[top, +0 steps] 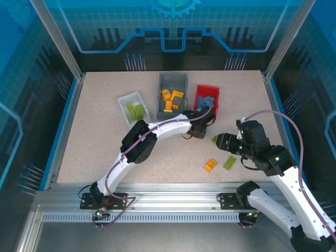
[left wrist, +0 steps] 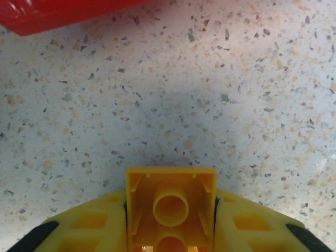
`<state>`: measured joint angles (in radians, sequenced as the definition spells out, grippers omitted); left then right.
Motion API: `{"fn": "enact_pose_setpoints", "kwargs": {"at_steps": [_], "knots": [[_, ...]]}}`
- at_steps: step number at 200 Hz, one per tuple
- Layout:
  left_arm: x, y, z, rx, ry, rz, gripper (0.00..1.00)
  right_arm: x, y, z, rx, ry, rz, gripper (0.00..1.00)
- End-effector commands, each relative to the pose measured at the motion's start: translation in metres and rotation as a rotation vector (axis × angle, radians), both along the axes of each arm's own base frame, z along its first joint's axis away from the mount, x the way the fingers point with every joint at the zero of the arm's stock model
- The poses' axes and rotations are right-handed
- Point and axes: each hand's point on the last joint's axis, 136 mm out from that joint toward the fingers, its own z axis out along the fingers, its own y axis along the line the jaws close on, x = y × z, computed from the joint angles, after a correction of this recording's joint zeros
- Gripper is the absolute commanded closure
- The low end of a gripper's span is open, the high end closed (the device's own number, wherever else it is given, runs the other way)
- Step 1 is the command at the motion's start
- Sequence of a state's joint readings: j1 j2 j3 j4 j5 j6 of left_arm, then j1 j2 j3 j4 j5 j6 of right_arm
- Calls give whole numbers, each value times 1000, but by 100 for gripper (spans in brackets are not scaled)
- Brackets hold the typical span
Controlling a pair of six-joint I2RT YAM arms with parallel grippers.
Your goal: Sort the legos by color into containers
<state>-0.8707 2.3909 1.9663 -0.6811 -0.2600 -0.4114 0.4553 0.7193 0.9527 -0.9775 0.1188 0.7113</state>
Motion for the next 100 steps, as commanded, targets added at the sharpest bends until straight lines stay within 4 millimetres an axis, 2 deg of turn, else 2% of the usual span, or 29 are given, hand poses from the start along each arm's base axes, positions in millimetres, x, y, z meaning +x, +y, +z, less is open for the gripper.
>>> {"fn": "enact_pose_setpoints", "kwargs": {"at_steps": [1,36,53,75,100], "knots": [[-3,4,28,-21,-34,1,70,-2,7,-3,19,7,28,32],[-10,36,111,-109,-120,66,71,5,21,7,16,-62,117,34],[-3,61,139,-141,-127,116,70,10,38,15,4,-119,197,33],[19,93,159,-191,-138,180,70,19,65,23,-30,-165,282,33],[56,118,158,-249,-124,241,70,33,91,31,-52,-206,325,33]]}}
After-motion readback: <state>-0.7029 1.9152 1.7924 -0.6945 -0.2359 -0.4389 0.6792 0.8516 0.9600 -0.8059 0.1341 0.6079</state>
